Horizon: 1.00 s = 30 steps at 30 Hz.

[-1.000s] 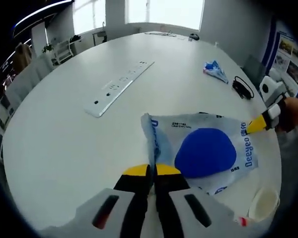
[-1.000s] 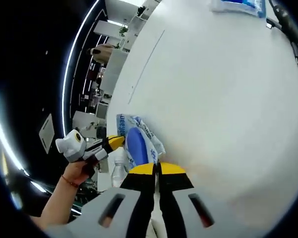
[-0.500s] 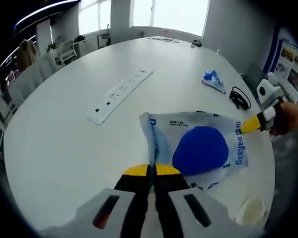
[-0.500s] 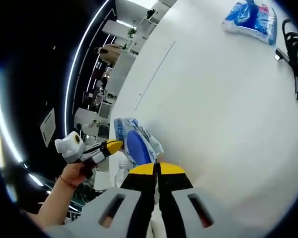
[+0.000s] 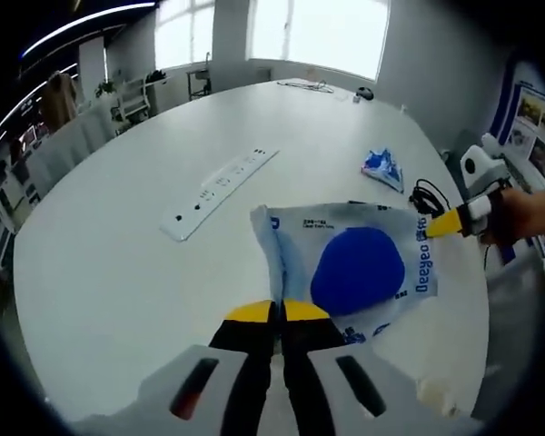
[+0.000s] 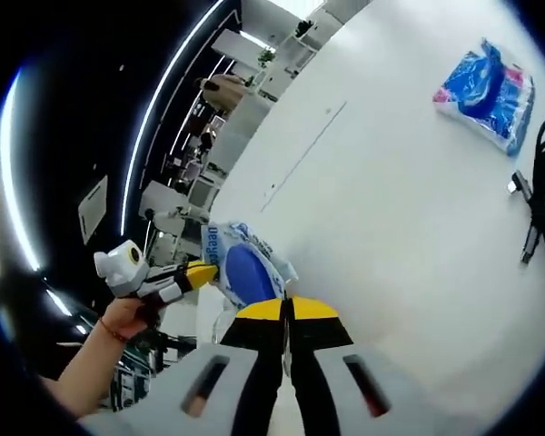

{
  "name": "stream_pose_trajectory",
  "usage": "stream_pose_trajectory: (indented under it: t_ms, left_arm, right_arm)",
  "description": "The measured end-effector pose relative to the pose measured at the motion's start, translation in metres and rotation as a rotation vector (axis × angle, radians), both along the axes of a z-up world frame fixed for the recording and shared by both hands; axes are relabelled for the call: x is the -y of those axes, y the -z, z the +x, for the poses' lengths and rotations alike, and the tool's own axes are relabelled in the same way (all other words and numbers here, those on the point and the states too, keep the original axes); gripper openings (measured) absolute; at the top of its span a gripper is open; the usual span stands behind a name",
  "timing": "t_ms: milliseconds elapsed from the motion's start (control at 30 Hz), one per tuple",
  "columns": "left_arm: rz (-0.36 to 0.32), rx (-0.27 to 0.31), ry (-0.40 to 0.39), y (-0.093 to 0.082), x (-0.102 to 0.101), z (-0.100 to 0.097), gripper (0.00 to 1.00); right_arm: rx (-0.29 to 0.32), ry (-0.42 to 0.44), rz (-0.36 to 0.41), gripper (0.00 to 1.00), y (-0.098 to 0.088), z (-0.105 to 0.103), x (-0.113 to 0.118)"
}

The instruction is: Arrange the tabletop items into an orderly group along one side of the table until the central work area is clear of visible clutter.

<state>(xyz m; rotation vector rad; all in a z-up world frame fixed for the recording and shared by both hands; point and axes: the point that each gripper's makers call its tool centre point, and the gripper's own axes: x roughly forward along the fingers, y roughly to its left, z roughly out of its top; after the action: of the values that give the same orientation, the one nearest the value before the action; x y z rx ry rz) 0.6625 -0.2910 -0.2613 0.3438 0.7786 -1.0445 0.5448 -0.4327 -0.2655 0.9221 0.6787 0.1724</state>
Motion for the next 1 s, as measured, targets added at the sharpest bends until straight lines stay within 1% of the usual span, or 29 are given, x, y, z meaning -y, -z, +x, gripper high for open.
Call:
stream_pose_trajectory:
  t_ms: [67, 233, 367, 533, 600, 800, 1000]
  left_arm:
    - [-0.011, 0.006, -0.006, -0.005, 0.001, -0.005, 0.00]
    - [-0.045, 0.000, -0.048, -0.018, 0.002, -0.013, 0.00]
    - [-0.054, 0.007, -0.060, -0.028, 0.004, -0.022, 0.00]
    - [-0.063, 0.003, -0.096, -0.036, 0.005, -0.030, 0.00]
    - [-0.079, -0.001, -0.111, -0.040, 0.007, -0.035, 0.00]
    - [-0.118, -0.011, -0.147, -0.051, 0.014, -0.049, 0.00]
    - [-0.148, -0.023, -0.182, -0.057, 0.021, -0.061, 0.00]
  right_arm:
    - [0.011, -0.009, -0.013, 0.00, -0.005, 0.001, 0.004]
    - [0.038, -0.044, -0.046, 0.00, -0.016, 0.003, 0.013]
    - [0.061, -0.066, -0.073, 0.00, -0.028, 0.003, 0.019]
    - [0.087, -0.106, -0.093, 0.00, -0.042, 0.004, 0.023]
    - [0.102, -0.133, -0.122, 0.00, -0.047, 0.004, 0.027]
    - [0.130, -0.176, -0.153, 0.00, -0.064, 0.004, 0.037]
    - [0.159, -0.219, -0.178, 0.00, -0.081, 0.004, 0.047]
